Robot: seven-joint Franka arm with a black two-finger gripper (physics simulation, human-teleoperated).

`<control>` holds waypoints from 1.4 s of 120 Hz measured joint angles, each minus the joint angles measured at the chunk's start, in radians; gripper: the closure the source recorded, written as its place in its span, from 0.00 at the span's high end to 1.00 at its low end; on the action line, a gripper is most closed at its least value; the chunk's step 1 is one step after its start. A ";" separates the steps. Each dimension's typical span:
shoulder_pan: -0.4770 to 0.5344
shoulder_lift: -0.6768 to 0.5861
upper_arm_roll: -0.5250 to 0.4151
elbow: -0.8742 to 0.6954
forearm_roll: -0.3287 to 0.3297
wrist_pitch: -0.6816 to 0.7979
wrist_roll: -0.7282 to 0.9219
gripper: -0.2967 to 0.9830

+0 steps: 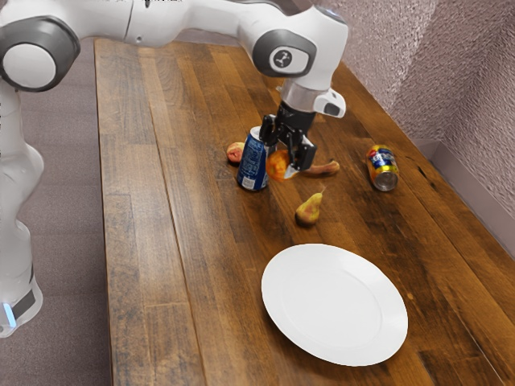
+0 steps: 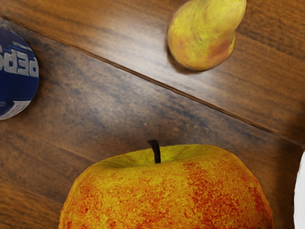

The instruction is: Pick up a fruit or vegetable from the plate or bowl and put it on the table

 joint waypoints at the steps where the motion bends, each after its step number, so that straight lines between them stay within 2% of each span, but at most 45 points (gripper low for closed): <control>1: 0.005 0.002 0.000 0.000 0.001 -0.003 0.000 0.44; 22: 0.058 0.022 0.004 0.000 0.015 -0.037 0.007 0.44; 63: -0.094 0.023 0.000 0.002 0.008 -0.059 0.017 0.43; 88: -0.070 0.024 0.002 0.002 0.008 -0.061 0.020 0.44; 105: -0.025 0.033 -0.001 0.001 0.003 -0.056 0.021 0.62; 117: -0.033 0.035 -0.003 0.001 0.000 -0.049 0.023 0.69; 139: -0.084 0.029 -0.003 0.002 0.000 -0.041 0.025 0.75; 151: -0.130 -0.068 -0.006 0.049 0.005 -0.067 0.054 0.76; 163: -0.290 -0.126 0.007 0.215 0.018 -0.155 0.220 0.76; 168: -0.349 -0.141 0.054 0.235 0.016 -0.187 0.326 0.76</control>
